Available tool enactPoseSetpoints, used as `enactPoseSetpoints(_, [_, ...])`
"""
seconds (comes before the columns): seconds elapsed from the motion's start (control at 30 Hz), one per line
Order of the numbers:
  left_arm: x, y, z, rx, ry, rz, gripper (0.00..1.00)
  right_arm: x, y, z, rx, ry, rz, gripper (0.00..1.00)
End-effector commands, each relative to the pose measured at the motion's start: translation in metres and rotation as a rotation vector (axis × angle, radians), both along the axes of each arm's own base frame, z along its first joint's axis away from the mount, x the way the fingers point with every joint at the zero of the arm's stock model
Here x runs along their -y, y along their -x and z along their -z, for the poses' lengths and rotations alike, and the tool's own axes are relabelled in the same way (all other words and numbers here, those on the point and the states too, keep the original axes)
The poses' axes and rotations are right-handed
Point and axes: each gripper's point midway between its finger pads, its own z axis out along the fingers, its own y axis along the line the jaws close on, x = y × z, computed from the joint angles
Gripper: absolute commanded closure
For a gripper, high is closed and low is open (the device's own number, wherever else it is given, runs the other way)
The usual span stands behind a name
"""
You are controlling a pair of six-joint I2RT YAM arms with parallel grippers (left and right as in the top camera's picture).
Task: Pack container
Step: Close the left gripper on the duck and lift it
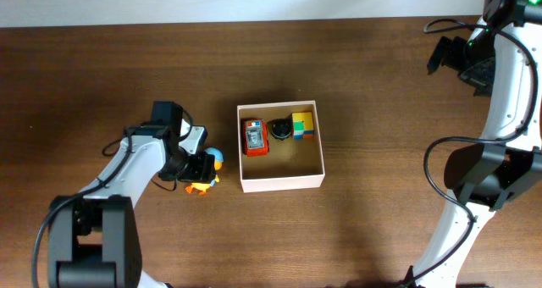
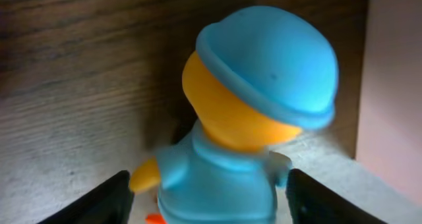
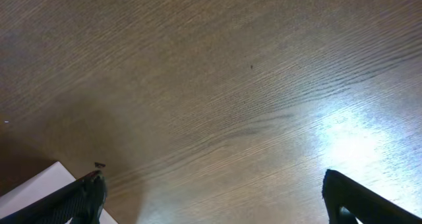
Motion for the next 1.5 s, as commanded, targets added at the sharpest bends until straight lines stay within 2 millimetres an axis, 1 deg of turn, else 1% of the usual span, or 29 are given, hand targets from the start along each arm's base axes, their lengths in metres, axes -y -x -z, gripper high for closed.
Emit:
enactPoseSetpoints(0.0, [-0.003, 0.000, 0.009, -0.015, -0.013, 0.001, 0.33, -0.002, -0.001, -0.001, 0.004, -0.006, 0.002, 0.02])
enactPoseSetpoints(0.07, [-0.008, -0.001, 0.011, -0.015, -0.039, -0.001, 0.44, -0.002, -0.001, -0.001, 0.004, -0.006, 0.002, 0.01])
enactPoseSetpoints(0.13, [-0.011, -0.002, 0.011, -0.010, -0.059, -0.003, 0.62, -0.002, -0.001, -0.001, 0.004, -0.006, 0.002, 0.01])
enactPoseSetpoints(0.17, [-0.011, -0.002, 0.011, -0.008, -0.058, -0.003, 0.69, -0.002, -0.001, -0.001, 0.004, -0.005, 0.002, 0.01])
enactPoseSetpoints(0.23, [-0.011, -0.005, 0.011, 0.002, -0.057, -0.004, 0.76, -0.002, -0.001, -0.001, 0.004, -0.005, 0.002, 0.01])
enactPoseSetpoints(0.33, [-0.011, -0.009, 0.010, 0.012, -0.054, -0.034, 0.81, -0.002, -0.001, -0.001, 0.004, -0.005, 0.002, 0.01])
enactPoseSetpoints(0.4, [-0.009, -0.014, 0.006, 0.022, -0.044, -0.049, 0.82, -0.002, -0.001, -0.001, 0.004, -0.006, 0.002, 0.01])
enactPoseSetpoints(0.5, [-0.001, -0.027, -0.008, 0.054, 0.000, -0.045, 0.82, -0.002, -0.001, -0.001, 0.004, -0.006, 0.002, 0.01])
enactPoseSetpoints(0.53, [0.004, -0.037, -0.019, 0.082, 0.031, -0.041, 0.82, -0.002, -0.001, -0.001, 0.004, -0.005, 0.002, 0.01])
enactPoseSetpoints(0.63, [0.016, -0.058, -0.046, 0.143, 0.103, -0.029, 0.80, -0.002, -0.001, -0.001, 0.004, -0.005, 0.002, 0.01])
enactPoseSetpoints(0.7, [0.027, -0.072, -0.070, 0.185, 0.167, -0.015, 0.80, -0.002, -0.001, -0.001, 0.004, -0.006, 0.002, 0.01])
enactPoseSetpoints(0.8, [0.040, -0.087, -0.102, 0.238, 0.241, 0.006, 0.80, -0.002, -0.001, -0.001, 0.004, -0.005, 0.002, 0.01])
enactPoseSetpoints(0.93, [0.050, -0.099, -0.138, 0.291, 0.305, 0.028, 0.80, -0.002, -0.001, -0.001, 0.004, -0.006, 0.002, 0.01])
enactPoseSetpoints(1.07, [0.064, -0.103, -0.169, 0.326, 0.397, 0.060, 0.81, -0.002, -0.001, -0.001, 0.004, -0.005, 0.002, 0.01])
enactPoseSetpoints(1.2, [0.096, -0.097, -0.203, 0.350, 0.633, 0.144, 0.81, -0.002, -0.001, -0.001, 0.004, -0.005, 0.002, 0.01])
enactPoseSetpoints(1.27, [0.108, -0.092, -0.216, 0.354, 0.723, 0.183, 0.82, -0.002, -0.001, -0.001, 0.004, -0.006, 0.002, 0.01])
enactPoseSetpoints(1.33, [0.117, -0.088, -0.223, 0.346, 0.778, 0.201, 0.85, -0.002, -0.001, -0.001, 0.004, -0.005, 0.002, 0.01])
enactPoseSetpoints(1.47, [0.143, -0.079, -0.226, 0.296, 0.812, 0.210, 0.85, -0.002, -0.001, -0.001, 0.004, -0.005, 0.002, 0.01])
